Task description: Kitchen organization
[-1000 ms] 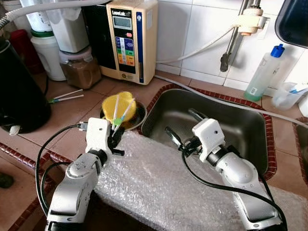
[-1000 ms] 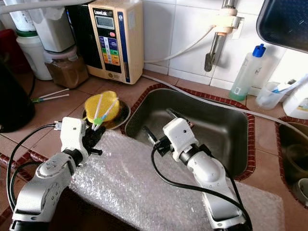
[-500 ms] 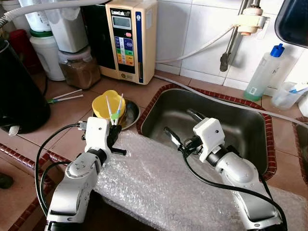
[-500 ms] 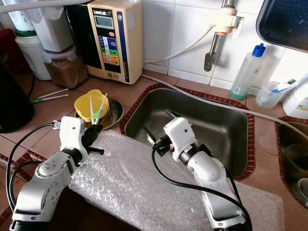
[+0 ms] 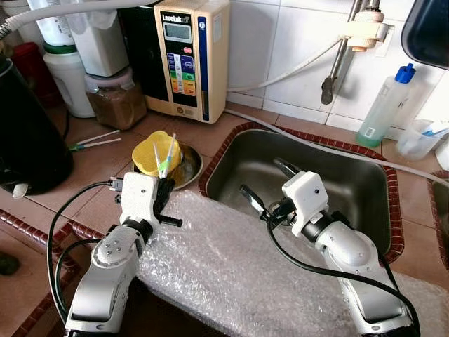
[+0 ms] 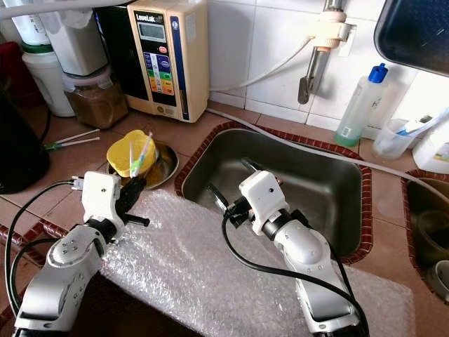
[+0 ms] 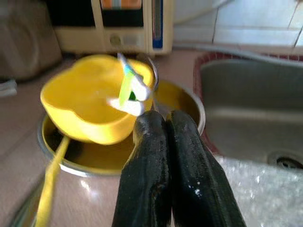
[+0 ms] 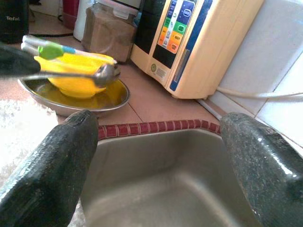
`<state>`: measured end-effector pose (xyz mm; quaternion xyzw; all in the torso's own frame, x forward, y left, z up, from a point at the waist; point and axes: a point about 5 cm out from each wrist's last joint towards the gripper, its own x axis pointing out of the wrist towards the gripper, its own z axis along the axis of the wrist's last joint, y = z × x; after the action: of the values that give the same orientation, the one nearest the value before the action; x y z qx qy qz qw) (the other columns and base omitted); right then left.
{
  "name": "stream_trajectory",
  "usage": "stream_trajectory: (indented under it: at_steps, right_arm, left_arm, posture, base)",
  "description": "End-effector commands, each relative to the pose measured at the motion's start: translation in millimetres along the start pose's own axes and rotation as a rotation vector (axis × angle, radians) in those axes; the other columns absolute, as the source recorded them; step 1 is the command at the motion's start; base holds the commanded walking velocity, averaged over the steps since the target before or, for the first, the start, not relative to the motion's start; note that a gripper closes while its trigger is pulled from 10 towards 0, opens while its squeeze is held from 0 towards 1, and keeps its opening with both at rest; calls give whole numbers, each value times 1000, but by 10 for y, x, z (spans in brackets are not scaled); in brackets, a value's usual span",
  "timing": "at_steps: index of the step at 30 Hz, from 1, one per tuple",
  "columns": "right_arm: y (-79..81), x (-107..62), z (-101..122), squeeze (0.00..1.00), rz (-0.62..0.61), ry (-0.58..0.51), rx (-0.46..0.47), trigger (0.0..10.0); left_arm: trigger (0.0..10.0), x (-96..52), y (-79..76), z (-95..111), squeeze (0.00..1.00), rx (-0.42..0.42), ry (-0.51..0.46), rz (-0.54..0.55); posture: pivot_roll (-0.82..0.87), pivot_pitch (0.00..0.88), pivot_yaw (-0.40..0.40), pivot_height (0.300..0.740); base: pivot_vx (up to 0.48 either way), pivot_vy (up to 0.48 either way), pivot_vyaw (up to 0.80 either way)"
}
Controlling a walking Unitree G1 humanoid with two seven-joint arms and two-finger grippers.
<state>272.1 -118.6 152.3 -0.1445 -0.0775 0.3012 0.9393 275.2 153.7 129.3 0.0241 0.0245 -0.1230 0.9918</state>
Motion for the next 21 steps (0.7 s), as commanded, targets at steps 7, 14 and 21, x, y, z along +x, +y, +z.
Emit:
stream_trajectory:
  at_steps: [7, 14, 21]
  right_arm:
    - [-4, 3, 35, 0, 11, -13, -23, 10000]
    - [-7, 9, 30, 0, 7, -12, -32, 10000]
    - [-9, 19, 23, 0, 1, -14, -36, 10000]
  left_arm:
    - [0, -28, 1, 43, 0, 24, -56, 2]
    - [0, -37, 23, 94, 0, 81, -122, 19]
    - [0, -30, 1, 199, 0, 133, -205, 22]
  posture:
    - [11, 0, 8, 740]
    - [13, 0, 8, 740]
    - [16, 0, 4, 740]
  base:
    - [0, 0, 0]
    - [0, 0, 0]
    - [0, 0, 0]
